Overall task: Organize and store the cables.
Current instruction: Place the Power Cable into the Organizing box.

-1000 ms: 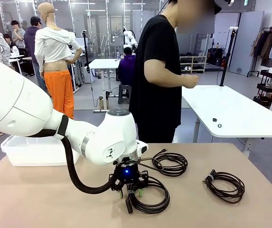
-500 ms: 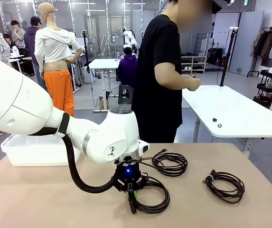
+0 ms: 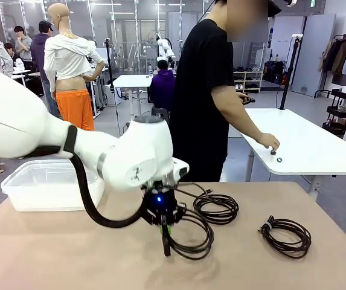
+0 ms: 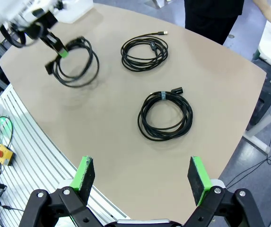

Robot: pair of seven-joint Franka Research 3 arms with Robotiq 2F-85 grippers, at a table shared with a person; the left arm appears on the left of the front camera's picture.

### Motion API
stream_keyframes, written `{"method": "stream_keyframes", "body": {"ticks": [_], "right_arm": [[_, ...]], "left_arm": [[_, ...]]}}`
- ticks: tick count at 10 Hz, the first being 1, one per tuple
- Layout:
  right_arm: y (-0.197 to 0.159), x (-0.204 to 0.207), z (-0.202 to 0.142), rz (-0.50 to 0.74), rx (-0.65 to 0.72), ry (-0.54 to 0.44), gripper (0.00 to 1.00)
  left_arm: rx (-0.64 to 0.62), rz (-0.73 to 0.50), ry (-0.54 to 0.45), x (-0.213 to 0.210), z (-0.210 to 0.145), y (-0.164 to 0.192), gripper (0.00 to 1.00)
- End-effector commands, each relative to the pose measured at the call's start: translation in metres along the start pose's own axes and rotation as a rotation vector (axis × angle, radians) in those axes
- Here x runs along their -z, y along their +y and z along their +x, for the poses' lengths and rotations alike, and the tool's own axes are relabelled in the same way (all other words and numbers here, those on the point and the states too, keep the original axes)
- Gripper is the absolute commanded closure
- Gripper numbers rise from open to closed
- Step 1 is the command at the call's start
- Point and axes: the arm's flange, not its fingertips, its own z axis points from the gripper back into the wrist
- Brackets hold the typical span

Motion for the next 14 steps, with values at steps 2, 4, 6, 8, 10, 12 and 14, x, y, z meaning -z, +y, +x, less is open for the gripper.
{"method": "stream_keyframes", "body": {"ticks": [2,4,6,8,10,12,14], "right_arm": [[-0.001,-0.002,-0.001,0.010,-0.017,-0.007,0.00],[-0.001,-0.002,-0.001,0.010,-0.017,-0.007,0.00],[-0.001,-0.002,-0.001,0.010,-0.017,-0.007,0.00],[-0.001,-0.002,-0.001,0.010,-0.017,-0.007,0.00],[-0.001,-0.002,-0.001,0.010,-0.017,-0.007,0.00],[-0.001,-0.002,-0.001,0.010,-0.017,-0.007,0.00],[-0.001,-0.002,-0.001,0.010,-0.017,-0.007,0.00]], "left_arm": [[0.209,-0.012,-0.077,-0.083,-0.007,0.050,0.91],[0.256,-0.033,-0.137,-0.098,-0.004,0.068,0.91],[0.261,-0.046,-0.162,-0.098,-0.001,0.070,0.91],[0.233,0.001,-0.133,-0.110,0.004,0.067,0.91],[0.233,0.001,-0.133,-0.110,0.004,0.067,0.91],[0.233,0.001,-0.133,-0.110,0.004,0.067,0.91],[0.298,-0.029,-0.153,-0.115,0.010,0.086,0.83]]}}
